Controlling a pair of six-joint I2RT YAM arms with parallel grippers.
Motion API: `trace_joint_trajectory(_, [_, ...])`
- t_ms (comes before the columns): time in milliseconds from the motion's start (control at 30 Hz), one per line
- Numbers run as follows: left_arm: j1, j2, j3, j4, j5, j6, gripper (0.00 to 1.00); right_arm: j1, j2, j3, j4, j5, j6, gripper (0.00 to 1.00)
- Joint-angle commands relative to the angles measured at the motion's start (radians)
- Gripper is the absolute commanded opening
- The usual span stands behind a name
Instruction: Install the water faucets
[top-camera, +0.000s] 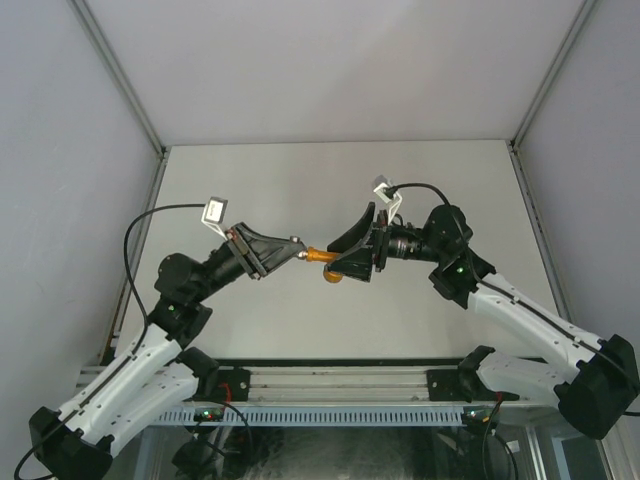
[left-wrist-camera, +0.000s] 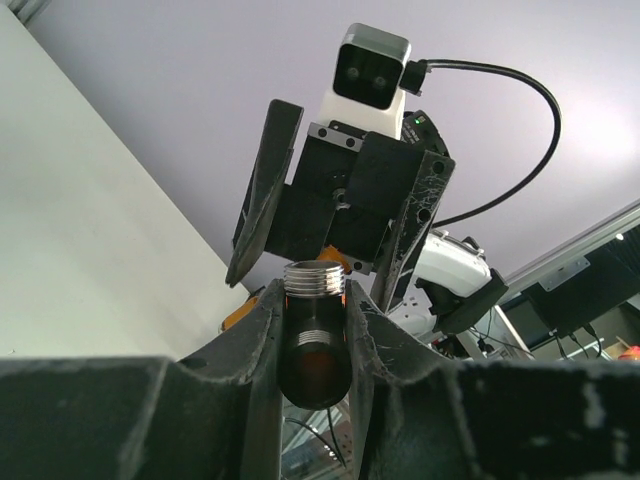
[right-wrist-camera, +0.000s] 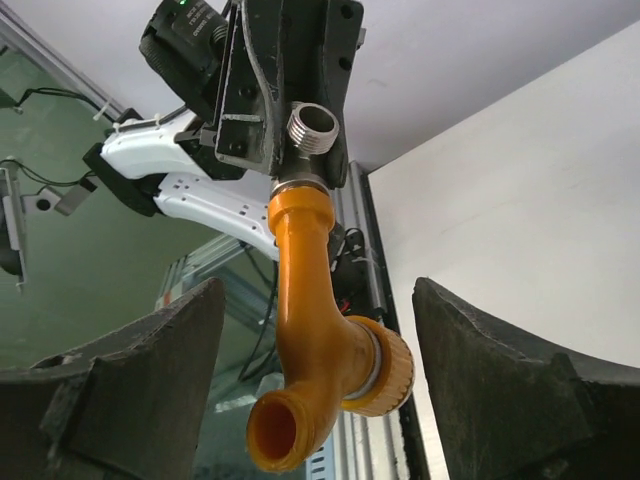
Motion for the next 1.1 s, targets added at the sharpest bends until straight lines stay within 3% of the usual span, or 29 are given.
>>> trace_joint_trajectory(0, [-0.004, 0.005, 0.035, 0.108, -0.002, 0.006, 0.0, -0.003, 0.008, 0.036, 0.08, -0.052, 0.052, 0.72])
trace_joint_trajectory(200, [-0.004, 0.028, 0.022, 0.158, -0.006, -0.024, 0.0, 0.001, 0.036, 0.035, 0.082, -0.037, 0.062, 0.59])
trace_joint_trajectory(300, [-0.004, 0.034, 0.019, 0.165, -0.002, -0.023, 0.0, 0.002, 0.056, 0.035, 0.122, -0.048, 0.106, 0.43])
trace_joint_trajectory(533, [-0.003, 0.035, 0.008, 0.166, -0.003, -0.016, 0.0, 0.0, 0.068, 0.012, 0.191, -0.043, 0.174, 0.25])
trace_joint_trajectory(833, [-0.004, 0.024, -0.004, 0.18, -0.005, 0.004, 0.0, -0.003, 0.064, 0.008, 0.175, -0.032, 0.212, 0.15])
trace_joint_trajectory(900, [-0.004, 0.023, -0.009, 0.18, -0.012, 0.006, 0.0, -0.002, 0.068, 0.008, 0.179, -0.041, 0.222, 0.21])
trace_joint_trajectory(1000, [-0.004, 0.026, -0.016, 0.181, -0.022, -0.009, 0.0, 0.0, 0.065, 0.004, 0.168, -0.048, 0.201, 0.47])
trace_joint_trajectory(1067, [-0.004, 0.027, -0.019, 0.187, -0.025, -0.021, 0.0, 0.001, 0.052, -0.002, 0.157, -0.042, 0.168, 0.58])
